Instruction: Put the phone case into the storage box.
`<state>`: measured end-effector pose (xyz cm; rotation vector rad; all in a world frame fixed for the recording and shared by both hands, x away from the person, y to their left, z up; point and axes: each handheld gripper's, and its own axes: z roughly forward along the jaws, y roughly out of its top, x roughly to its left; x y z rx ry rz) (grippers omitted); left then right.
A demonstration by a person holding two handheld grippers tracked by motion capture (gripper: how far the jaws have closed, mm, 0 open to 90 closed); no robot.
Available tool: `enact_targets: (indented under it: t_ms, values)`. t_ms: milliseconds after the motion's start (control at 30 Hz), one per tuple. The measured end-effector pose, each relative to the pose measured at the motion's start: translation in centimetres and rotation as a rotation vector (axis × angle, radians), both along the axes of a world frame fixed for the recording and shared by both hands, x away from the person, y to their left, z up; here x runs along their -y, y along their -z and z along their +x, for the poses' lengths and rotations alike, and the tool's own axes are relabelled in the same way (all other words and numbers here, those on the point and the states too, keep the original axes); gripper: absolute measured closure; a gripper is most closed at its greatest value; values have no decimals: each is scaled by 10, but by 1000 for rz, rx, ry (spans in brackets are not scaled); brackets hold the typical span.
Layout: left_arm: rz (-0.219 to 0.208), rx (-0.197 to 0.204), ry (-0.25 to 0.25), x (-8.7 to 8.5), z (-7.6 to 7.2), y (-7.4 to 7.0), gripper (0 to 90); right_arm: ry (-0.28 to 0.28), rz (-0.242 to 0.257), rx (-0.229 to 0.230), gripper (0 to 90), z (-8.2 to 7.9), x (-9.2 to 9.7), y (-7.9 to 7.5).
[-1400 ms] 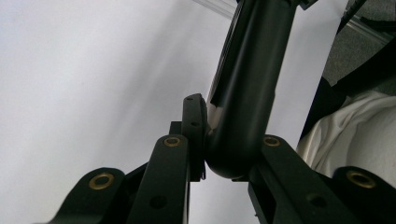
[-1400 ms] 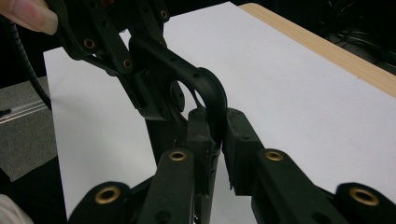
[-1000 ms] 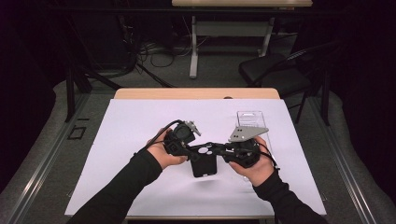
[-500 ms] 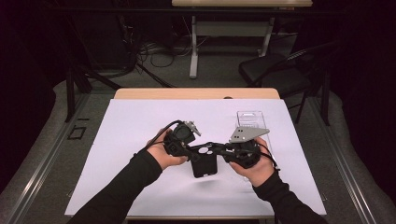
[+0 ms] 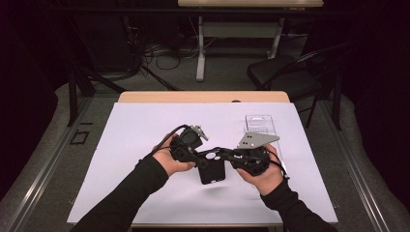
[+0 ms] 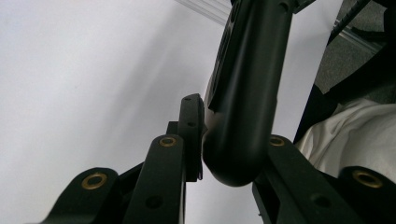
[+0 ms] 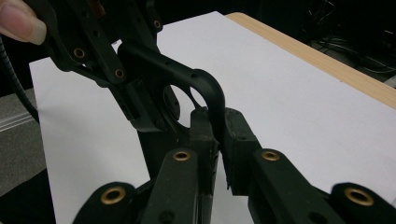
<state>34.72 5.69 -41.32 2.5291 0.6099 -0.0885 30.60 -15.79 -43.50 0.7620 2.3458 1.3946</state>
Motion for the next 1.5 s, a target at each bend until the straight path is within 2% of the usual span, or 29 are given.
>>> enact_targets:
  t_ms: [200, 367, 633, 1133, 1400, 1500]
  values:
    - [-11, -6, -7, -1, 0, 0, 759, 16, 9, -2, 844, 0, 1, 0]
    - [-32, 10, -18, -3, 1, 2, 691, 29, 14, -2, 844, 1, 3, 0]
    - [-68, 4, -48, -6, 1, 2, 601, 44, 15, -3, 845, 3, 7, -1]
    - [-110, 43, -64, -9, 1, 2, 455, 66, 27, 4, 847, 6, 15, -4]
    - [-118, 76, -74, -15, 1, 2, 423, 81, 28, 5, 847, 8, 22, -7]
    - [-133, 79, -81, -19, 0, 2, 415, 84, 37, 13, 847, 10, 27, -10]
